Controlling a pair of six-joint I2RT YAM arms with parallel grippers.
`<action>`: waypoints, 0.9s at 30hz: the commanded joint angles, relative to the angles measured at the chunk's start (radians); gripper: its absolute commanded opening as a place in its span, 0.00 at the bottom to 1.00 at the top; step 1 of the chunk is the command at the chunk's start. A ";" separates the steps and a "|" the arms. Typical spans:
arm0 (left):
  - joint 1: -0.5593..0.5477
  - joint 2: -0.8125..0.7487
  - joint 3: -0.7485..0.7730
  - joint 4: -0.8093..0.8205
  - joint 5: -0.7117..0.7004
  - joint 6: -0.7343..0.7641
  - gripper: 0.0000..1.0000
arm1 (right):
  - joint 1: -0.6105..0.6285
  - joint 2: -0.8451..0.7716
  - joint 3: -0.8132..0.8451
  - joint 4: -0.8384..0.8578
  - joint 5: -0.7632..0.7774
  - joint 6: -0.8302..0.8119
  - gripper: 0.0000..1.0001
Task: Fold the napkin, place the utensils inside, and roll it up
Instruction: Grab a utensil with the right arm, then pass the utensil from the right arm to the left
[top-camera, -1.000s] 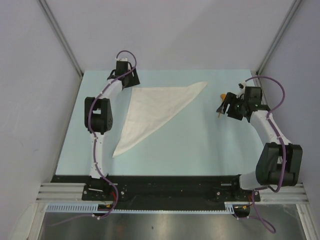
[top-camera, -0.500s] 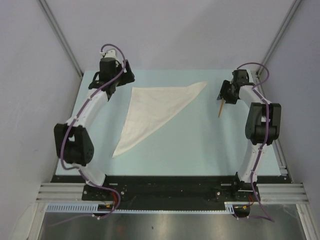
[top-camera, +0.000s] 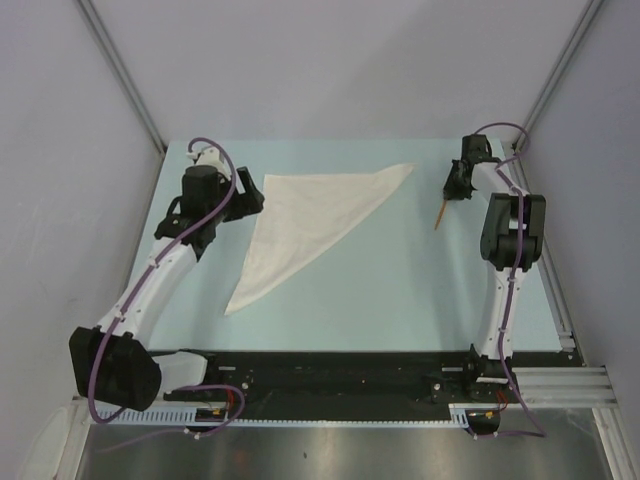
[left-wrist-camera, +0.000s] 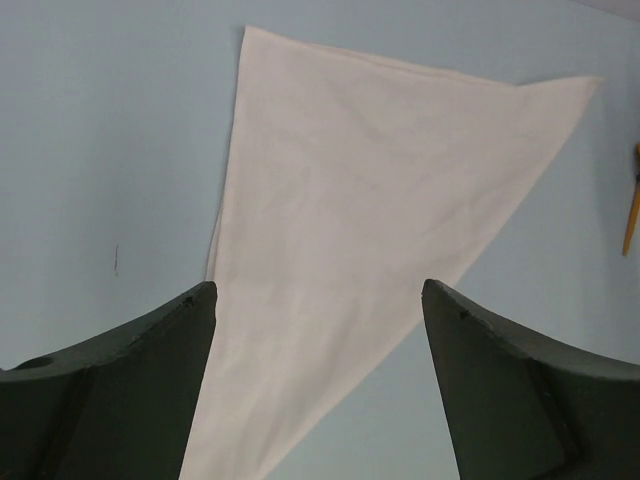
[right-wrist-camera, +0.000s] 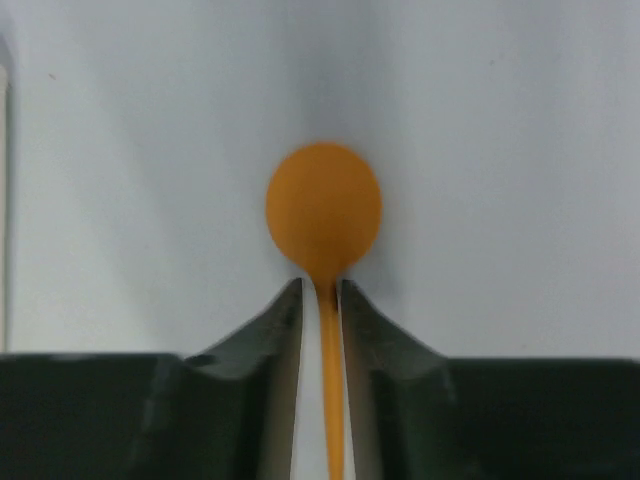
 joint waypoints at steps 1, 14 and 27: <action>-0.030 -0.066 -0.090 0.058 0.105 -0.022 0.88 | -0.029 0.046 0.022 -0.011 -0.096 0.009 0.01; -0.257 -0.027 -0.305 0.593 0.553 -0.212 0.88 | 0.019 -0.460 -0.612 0.670 -0.835 0.419 0.00; -0.376 0.091 -0.359 0.869 0.603 -0.406 0.80 | 0.308 -0.631 -0.898 1.385 -0.923 0.857 0.00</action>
